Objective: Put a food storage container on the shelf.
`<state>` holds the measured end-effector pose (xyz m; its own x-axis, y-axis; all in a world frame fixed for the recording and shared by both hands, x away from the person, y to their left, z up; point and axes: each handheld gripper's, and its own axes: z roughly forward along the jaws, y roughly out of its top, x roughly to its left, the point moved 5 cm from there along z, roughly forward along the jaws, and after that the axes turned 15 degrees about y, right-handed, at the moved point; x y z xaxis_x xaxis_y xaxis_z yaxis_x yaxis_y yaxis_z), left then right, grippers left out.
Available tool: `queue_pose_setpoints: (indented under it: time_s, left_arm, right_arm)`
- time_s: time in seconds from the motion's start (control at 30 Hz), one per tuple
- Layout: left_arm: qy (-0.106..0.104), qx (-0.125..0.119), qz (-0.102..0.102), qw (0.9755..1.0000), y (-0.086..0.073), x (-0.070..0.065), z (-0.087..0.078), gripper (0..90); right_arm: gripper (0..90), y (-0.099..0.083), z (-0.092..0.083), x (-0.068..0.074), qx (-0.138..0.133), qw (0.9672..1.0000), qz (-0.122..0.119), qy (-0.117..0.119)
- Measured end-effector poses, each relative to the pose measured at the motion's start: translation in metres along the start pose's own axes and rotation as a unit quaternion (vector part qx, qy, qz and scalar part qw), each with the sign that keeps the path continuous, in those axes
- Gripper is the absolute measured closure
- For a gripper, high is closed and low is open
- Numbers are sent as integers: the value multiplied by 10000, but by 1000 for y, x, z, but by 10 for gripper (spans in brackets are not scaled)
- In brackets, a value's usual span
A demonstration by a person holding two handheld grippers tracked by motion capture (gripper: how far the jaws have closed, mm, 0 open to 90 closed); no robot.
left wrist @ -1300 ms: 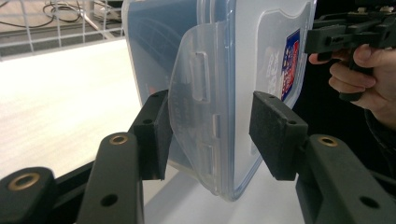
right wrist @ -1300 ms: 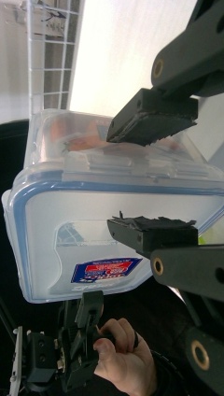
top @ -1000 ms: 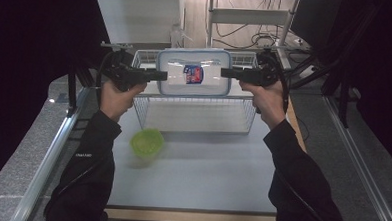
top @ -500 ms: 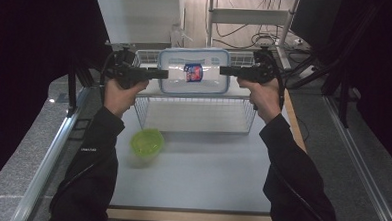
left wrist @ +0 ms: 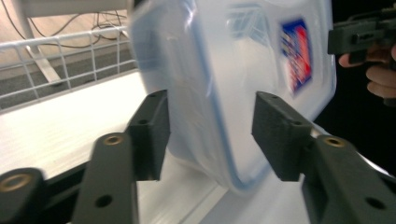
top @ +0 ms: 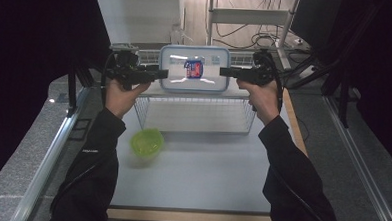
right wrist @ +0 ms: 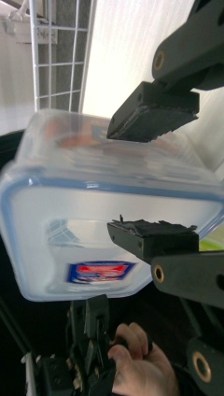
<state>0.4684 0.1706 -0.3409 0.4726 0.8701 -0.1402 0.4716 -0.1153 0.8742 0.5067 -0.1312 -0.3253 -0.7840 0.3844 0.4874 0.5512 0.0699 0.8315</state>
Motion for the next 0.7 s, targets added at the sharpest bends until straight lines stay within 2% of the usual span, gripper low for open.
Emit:
queue_pose_setpoints:
  time_s: [0.07,0.1,0.2,0.23,0.27,0.43,0.6,0.7]
  left_arm:
    - [154,105,89,9998,-2,0,3,495]
    - [132,131,121,9998,-3,-1,4,503]
    - [-81,41,-38,10000,-2,-2,4,479]
    - [-126,13,-70,9999,-2,-2,5,469]
    - [-110,-7,-115,9999,-1,-2,5,464]
    - [-69,-80,-134,9999,1,-1,3,459]
    - [115,-122,103,9998,3,-5,3,458]
    - [225,-234,268,9991,3,-7,-1,434]
  right_arm:
    - [468,-1,1,-2,1,10000,46,-49]
    - [460,-1,1,-3,-18,9999,85,-56]
    - [483,-2,0,-6,-18,9999,98,-92]
    - [482,-2,1,-7,48,9997,56,-218]
    - [466,-3,2,-8,83,9995,13,-306]
    - [500,-1,1,-12,-110,9995,114,-263]
    - [511,0,0,-8,-96,9995,38,-288]
    - [509,0,0,-6,-89,9994,-48,-322]
